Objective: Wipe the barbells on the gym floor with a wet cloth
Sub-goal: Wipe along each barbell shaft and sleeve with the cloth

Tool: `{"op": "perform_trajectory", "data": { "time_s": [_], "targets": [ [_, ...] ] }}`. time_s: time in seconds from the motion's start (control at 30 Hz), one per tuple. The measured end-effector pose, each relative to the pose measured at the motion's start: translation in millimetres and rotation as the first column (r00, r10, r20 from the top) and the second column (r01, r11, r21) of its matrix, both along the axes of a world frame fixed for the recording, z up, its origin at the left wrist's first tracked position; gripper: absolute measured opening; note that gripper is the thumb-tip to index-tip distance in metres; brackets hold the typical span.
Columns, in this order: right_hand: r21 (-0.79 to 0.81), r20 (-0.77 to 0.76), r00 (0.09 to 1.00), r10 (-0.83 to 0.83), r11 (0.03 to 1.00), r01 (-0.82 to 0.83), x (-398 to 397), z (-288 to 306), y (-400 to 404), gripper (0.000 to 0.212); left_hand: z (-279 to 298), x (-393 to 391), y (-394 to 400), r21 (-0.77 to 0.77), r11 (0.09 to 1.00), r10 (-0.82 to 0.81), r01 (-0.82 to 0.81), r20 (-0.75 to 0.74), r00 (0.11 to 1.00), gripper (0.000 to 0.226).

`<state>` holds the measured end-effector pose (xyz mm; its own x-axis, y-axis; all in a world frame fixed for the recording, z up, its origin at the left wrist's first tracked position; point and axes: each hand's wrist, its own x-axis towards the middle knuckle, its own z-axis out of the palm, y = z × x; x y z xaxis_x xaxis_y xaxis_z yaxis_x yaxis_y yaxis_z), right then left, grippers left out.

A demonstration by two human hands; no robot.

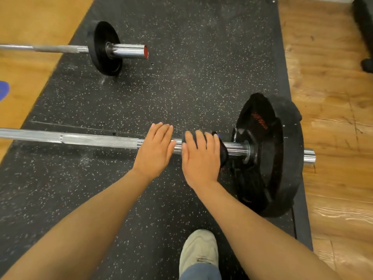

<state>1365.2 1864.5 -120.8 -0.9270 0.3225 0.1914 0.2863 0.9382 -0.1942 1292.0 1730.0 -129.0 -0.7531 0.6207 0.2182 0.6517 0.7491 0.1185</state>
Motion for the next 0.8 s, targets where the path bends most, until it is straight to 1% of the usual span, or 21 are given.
{"op": "perform_trajectory", "data": {
  "time_s": [0.07,0.13,0.2,0.27,0.33,0.37,0.4,0.47,0.5,0.57,0.6,0.7,0.8],
  "targets": [
    [0.019,0.021,0.993,0.114,0.993,-0.114,1,-2,3,0.047,-1,-1,0,0.015,1.000,-0.015,0.015,-0.002,1.000,0.059],
    [0.041,0.033,0.992,0.124,0.991,-0.125,12,-4,22,0.049,-1,-1,-1,0.046,0.999,-0.012,0.012,0.007,1.000,0.054],
    [0.070,0.027,0.999,0.044,0.997,-0.045,26,-8,47,0.050,-2,-1,-1,0.064,0.998,-0.009,0.008,0.017,1.000,0.054],
    [0.074,0.012,0.998,-0.055,0.996,0.054,33,-7,60,0.050,-2,0,0,0.073,0.997,0.002,-0.003,0.012,1.000,0.058],
    [0.042,-0.007,0.987,-0.160,0.986,0.160,26,-6,47,0.049,-2,0,1,0.081,0.997,0.018,-0.017,-0.006,1.000,0.062],
    [0.019,0.002,0.986,-0.168,0.986,0.168,18,-4,34,0.049,-3,0,2,0.084,0.996,0.023,-0.022,-0.015,1.000,0.063],
    [0.011,0.019,0.992,-0.124,0.992,0.124,11,-2,19,0.048,-3,0,2,0.084,0.996,0.024,-0.022,-0.025,0.999,0.063],
    [0.022,0.040,0.999,0.025,0.999,-0.026,4,-2,-4,0.048,-1,-1,2,0.070,0.998,0.007,-0.004,-0.041,0.999,0.064],
    [0.015,0.045,0.996,0.080,0.997,-0.081,4,-3,-5,0.047,-1,-1,2,0.060,0.998,-0.006,0.008,-0.042,0.999,0.063],
    [0.014,0.054,0.990,0.127,0.992,-0.128,11,-6,12,0.049,-1,-1,0,0.070,0.998,-0.008,0.011,-0.037,0.999,0.060],
    [0.023,0.053,0.992,0.113,0.993,-0.115,17,-8,24,0.050,-1,-1,0,0.085,0.996,-0.006,0.008,-0.031,0.999,0.058],
    [0.034,0.024,1.000,-0.018,0.999,0.017,33,-8,56,0.052,-1,-1,1,0.110,0.994,-0.008,0.013,-0.044,0.999,0.051],
    [-0.053,0.014,0.986,-0.166,0.985,0.167,28,-6,47,0.053,-3,0,2,0.126,0.992,0.009,-0.001,-0.060,0.998,0.052]
  ]
}}
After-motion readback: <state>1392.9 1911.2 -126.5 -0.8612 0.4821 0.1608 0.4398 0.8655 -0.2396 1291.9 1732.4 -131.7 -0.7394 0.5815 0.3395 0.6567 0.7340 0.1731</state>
